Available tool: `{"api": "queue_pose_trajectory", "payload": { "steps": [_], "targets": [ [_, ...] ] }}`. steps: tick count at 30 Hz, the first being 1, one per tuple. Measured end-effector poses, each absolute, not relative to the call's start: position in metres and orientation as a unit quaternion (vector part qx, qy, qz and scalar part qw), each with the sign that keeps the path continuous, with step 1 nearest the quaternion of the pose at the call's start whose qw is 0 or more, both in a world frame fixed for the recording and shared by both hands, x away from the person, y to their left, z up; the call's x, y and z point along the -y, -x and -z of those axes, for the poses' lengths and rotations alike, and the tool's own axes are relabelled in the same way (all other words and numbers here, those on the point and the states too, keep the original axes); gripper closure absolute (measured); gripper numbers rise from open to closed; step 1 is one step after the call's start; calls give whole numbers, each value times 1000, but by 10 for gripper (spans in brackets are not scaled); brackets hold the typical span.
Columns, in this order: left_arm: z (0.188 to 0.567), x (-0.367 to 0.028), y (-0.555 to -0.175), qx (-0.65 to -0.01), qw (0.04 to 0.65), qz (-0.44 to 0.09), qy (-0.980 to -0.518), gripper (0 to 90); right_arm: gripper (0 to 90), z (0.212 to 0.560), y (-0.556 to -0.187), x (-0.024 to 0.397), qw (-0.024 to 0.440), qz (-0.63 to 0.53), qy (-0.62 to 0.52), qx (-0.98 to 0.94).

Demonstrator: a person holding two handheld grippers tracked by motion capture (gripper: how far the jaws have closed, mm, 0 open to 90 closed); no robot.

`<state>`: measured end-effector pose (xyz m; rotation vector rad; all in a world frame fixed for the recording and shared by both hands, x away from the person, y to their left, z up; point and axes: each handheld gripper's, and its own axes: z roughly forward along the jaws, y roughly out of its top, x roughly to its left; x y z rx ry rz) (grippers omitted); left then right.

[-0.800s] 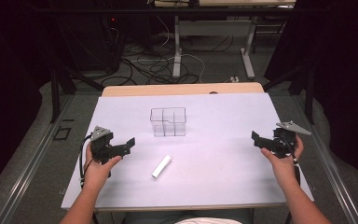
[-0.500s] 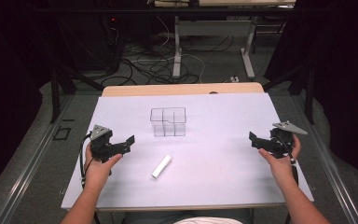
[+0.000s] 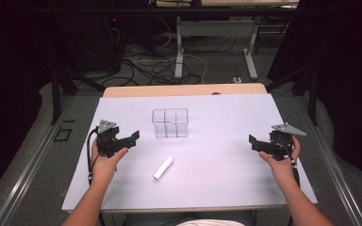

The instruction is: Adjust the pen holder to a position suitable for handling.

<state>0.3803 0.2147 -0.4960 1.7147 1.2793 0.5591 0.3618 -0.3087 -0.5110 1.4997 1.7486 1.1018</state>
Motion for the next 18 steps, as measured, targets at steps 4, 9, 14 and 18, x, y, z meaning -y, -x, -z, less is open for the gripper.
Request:
{"api": "queue_pose_trajectory", "payload": {
  "steps": [4,9,14,18],
  "targets": [
    [491,-210,-383,-513,448,-227,-696,163,30,511,-361,308,290,-413,-560,-658],
    [481,-201,-390,-511,453,-229,-694,192,34,512,-361,308,286,-411,-562,-658],
    [475,-194,-395,-511,455,-234,-691,248,37,512,-361,308,285,-412,-564,-656],
    [469,-191,-399,-515,460,-228,-687,293,40,513,-361,308,288,-412,-565,-654]
  ]
}}
